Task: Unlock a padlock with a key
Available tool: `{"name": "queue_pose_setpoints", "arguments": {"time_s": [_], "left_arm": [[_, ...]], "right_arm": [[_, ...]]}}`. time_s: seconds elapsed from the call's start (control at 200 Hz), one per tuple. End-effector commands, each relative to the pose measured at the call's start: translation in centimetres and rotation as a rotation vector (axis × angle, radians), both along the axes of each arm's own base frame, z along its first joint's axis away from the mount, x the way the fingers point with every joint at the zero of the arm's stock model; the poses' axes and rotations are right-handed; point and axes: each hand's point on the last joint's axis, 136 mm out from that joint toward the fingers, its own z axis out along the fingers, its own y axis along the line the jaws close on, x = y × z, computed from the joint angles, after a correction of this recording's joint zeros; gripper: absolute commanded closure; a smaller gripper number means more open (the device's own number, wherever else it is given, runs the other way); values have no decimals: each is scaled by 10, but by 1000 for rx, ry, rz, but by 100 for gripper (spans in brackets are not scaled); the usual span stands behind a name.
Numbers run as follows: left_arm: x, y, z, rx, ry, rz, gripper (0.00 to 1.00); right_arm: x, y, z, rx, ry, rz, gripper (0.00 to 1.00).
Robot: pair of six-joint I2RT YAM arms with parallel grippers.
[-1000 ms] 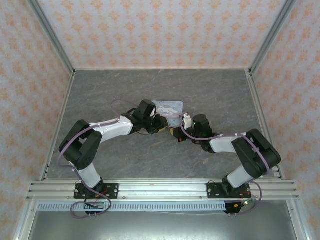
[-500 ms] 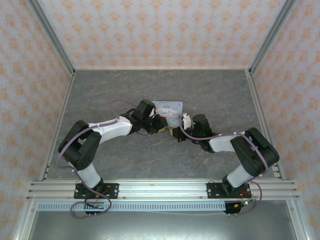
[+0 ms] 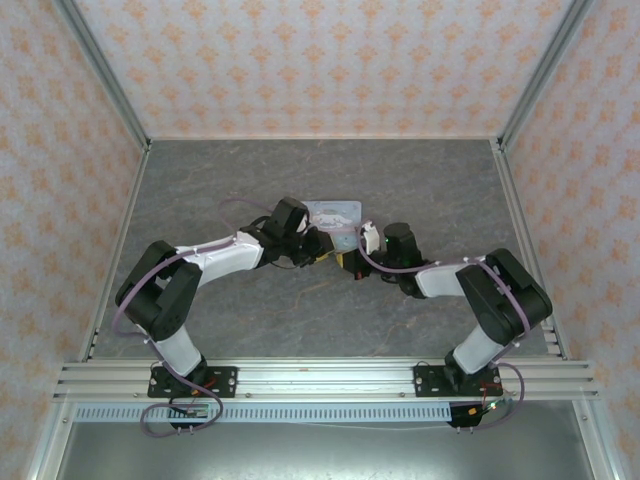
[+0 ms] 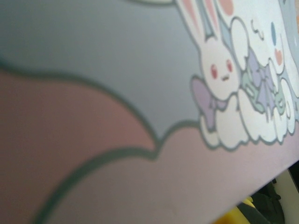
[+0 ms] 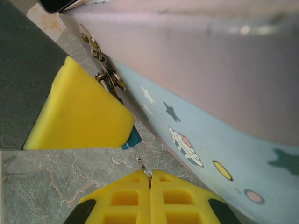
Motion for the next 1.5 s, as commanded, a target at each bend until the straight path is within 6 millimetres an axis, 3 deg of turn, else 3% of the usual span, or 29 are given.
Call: {"name": "queue_pose_setpoints", "arguments": {"time_s": [0.0,0.225,0.58,0.846,1.051,1.316,1.496], "left_arm": [[-17,-17,16,-65,-4,-92,87],[-16,-18,12,-68,5,-86,87],[-15,-23,14,-97,17,-82,87],[-16,-20,12,-92,21,-75,87],[-13,-14,1,-54,8,-51,87],[-5,-12,-28,-10,30,-20,86],[-4,-13,-39,-9,42,-15,74]], "right_arm": [[22,16,45,100,-129,23,100],[28,22,66,142,-164,31,100],[39,32,84,187,-191,48,100],[41,32,83,188,-190,41,100],[32,23,58,141,-133,9,100],[14,16,18,143,-9,-58,100],[11,20,2,149,43,-105,100]]}}
